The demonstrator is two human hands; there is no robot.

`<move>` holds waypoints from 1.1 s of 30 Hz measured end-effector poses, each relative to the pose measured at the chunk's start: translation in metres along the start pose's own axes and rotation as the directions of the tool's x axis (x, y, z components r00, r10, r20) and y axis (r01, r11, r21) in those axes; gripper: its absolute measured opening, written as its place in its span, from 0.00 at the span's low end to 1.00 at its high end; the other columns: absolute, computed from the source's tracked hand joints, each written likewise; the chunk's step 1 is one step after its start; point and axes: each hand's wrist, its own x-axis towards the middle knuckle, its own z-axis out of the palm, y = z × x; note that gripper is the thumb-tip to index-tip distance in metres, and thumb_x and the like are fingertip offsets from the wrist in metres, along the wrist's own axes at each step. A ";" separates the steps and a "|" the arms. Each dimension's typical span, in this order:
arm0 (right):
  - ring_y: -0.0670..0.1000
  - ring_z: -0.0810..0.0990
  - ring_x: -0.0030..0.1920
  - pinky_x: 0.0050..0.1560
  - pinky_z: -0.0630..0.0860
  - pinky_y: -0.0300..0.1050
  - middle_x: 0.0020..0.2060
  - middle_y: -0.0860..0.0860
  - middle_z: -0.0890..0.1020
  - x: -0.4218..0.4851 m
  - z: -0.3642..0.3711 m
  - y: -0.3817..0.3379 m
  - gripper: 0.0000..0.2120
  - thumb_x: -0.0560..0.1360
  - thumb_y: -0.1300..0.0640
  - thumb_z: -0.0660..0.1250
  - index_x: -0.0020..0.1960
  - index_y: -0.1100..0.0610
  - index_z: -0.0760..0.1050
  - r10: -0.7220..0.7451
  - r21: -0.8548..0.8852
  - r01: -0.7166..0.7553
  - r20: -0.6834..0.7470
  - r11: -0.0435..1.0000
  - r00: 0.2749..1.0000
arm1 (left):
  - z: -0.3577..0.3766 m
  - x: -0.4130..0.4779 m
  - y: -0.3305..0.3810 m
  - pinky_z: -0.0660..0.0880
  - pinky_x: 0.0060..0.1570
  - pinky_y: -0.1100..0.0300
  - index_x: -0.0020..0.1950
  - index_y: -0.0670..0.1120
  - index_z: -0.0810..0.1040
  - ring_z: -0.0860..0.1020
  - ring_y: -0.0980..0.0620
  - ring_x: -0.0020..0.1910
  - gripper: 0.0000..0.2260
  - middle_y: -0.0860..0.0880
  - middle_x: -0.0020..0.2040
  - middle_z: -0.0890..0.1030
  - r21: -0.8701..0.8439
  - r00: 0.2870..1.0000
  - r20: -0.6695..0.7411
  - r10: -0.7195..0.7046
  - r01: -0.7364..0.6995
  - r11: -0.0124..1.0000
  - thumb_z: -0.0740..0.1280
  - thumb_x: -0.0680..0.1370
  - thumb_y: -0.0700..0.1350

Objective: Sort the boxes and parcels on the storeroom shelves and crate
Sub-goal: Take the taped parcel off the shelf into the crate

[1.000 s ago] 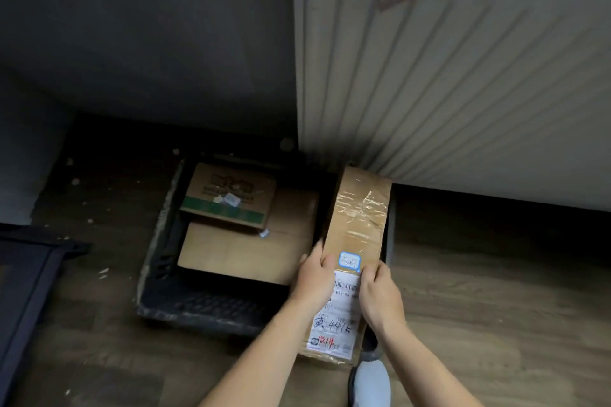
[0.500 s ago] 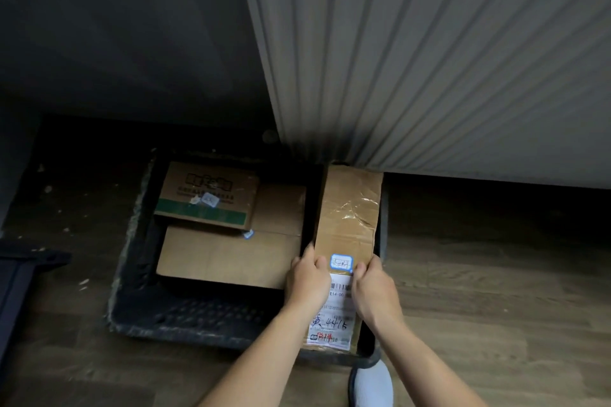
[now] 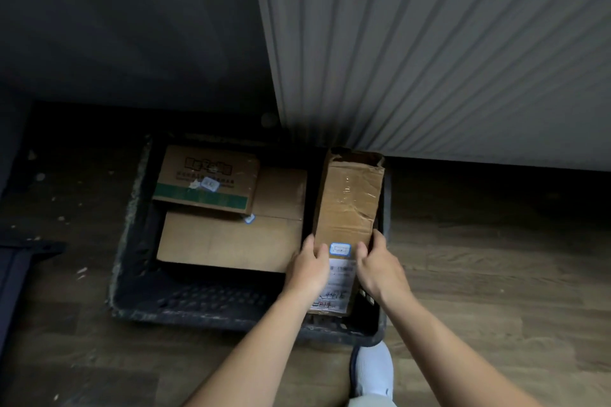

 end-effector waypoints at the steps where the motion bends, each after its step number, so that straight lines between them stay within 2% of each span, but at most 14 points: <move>1: 0.62 0.75 0.63 0.60 0.70 0.52 0.64 0.62 0.77 0.000 0.000 -0.001 0.25 0.82 0.48 0.51 0.77 0.54 0.55 -0.006 0.002 0.006 -0.023 1.000 1.000 | 0.000 0.000 -0.001 0.69 0.65 0.52 0.74 0.54 0.65 0.72 0.45 0.66 0.21 0.47 0.69 0.74 -0.002 1.000 -0.012 -0.006 0.006 1.000 0.52 0.81 0.54; 5: 0.61 0.74 0.64 0.58 0.70 0.52 0.64 0.60 0.77 0.002 -0.006 -0.002 0.24 0.82 0.47 0.52 0.76 0.53 0.57 -0.031 0.007 0.032 -0.066 0.999 0.997 | -0.010 0.002 0.003 0.67 0.66 0.56 0.76 0.52 0.63 0.70 0.47 0.69 0.21 0.49 0.72 0.71 -0.042 0.998 -0.064 0.013 -0.016 0.999 0.53 0.82 0.53; 8: 0.60 0.74 0.64 0.58 0.70 0.51 0.65 0.58 0.76 0.006 -0.008 -0.004 0.25 0.82 0.47 0.51 0.77 0.51 0.55 -0.038 -0.002 0.038 -0.062 0.999 0.997 | -0.014 0.008 0.008 0.68 0.61 0.58 0.76 0.54 0.62 0.72 0.48 0.67 0.21 0.50 0.70 0.73 -0.044 0.997 -0.071 0.044 -0.047 0.998 0.53 0.83 0.53; 11: 0.61 0.75 0.63 0.57 0.71 0.51 0.65 0.58 0.77 0.014 -0.003 -0.005 0.26 0.82 0.46 0.51 0.78 0.49 0.52 -0.079 0.043 0.081 -0.051 0.996 0.996 | -0.014 0.016 0.009 0.70 0.64 0.55 0.74 0.57 0.65 0.74 0.49 0.64 0.20 0.51 0.68 0.75 -0.099 0.999 -0.019 0.051 -0.052 0.994 0.52 0.82 0.55; 13: 0.61 0.75 0.62 0.56 0.70 0.50 0.64 0.57 0.77 0.015 -0.001 -0.005 0.25 0.83 0.47 0.52 0.78 0.49 0.52 -0.133 0.087 0.138 -0.056 0.987 0.989 | -0.012 0.015 0.010 0.70 0.62 0.55 0.72 0.57 0.68 0.75 0.49 0.62 0.19 0.52 0.66 0.76 -0.119 0.998 -0.013 0.066 -0.067 0.991 0.52 0.82 0.55; 15: 0.61 0.75 0.61 0.57 0.70 0.50 0.63 0.58 0.75 0.013 -0.004 -0.006 0.24 0.82 0.48 0.53 0.77 0.47 0.54 -0.161 0.118 0.173 -0.108 0.978 0.981 | -0.012 0.010 0.015 0.70 0.57 0.58 0.70 0.57 0.70 0.75 0.49 0.60 0.18 0.53 0.63 0.78 -0.077 0.994 -0.060 0.091 -0.096 0.992 0.51 0.83 0.56; 17: 0.62 0.75 0.58 0.58 0.70 0.51 0.59 0.58 0.73 0.007 -0.012 -0.009 0.23 0.81 0.47 0.52 0.76 0.44 0.56 -0.156 0.153 0.181 -0.161 0.972 0.974 | -0.014 0.004 0.017 0.71 0.58 0.55 0.68 0.60 0.71 0.75 0.48 0.59 0.19 0.52 0.62 0.78 -0.018 0.986 -0.122 0.114 -0.117 0.993 0.50 0.81 0.61; 20: 0.60 0.75 0.56 0.57 0.70 0.51 0.57 0.56 0.71 -0.007 -0.023 -0.018 0.21 0.81 0.45 0.51 0.74 0.43 0.59 -0.158 0.167 0.186 -0.169 0.968 0.973 | -0.019 -0.006 0.016 0.73 0.59 0.51 0.64 0.61 0.73 0.76 0.46 0.58 0.21 0.48 0.57 0.78 -0.010 0.980 -0.162 0.111 -0.114 0.993 0.49 0.78 0.65; 25: 0.62 0.75 0.56 0.58 0.70 0.52 0.53 0.55 0.70 -0.021 -0.031 -0.027 0.20 0.81 0.45 0.50 0.73 0.44 0.60 -0.165 0.149 0.190 -0.165 0.970 0.972 | -0.029 -0.026 0.027 0.73 0.53 0.54 0.59 0.57 0.76 0.76 0.44 0.54 0.20 0.46 0.53 0.78 0.059 0.971 -0.209 0.116 -0.106 0.993 0.49 0.80 0.62; 28: 0.62 0.74 0.57 0.58 0.69 0.52 0.54 0.57 0.72 -0.019 -0.034 -0.026 0.19 0.82 0.45 0.49 0.71 0.45 0.63 -0.137 0.154 0.160 -0.149 0.975 0.979 | -0.030 -0.026 0.034 0.75 0.54 0.52 0.54 0.55 0.77 0.77 0.43 0.52 0.20 0.46 0.50 0.78 0.084 0.975 -0.195 0.107 -0.092 0.992 0.49 0.80 0.62; 33: 0.62 0.74 0.58 0.53 0.68 0.51 0.55 0.59 0.74 -0.003 -0.034 -0.023 0.17 0.82 0.47 0.49 0.67 0.51 0.66 -0.112 0.085 0.123 -0.117 0.989 0.987 | -0.023 -0.015 0.046 0.74 0.54 0.52 0.53 0.51 0.78 0.77 0.40 0.53 0.21 0.43 0.54 0.79 0.170 0.979 -0.193 0.063 -0.030 0.985 0.49 0.80 0.59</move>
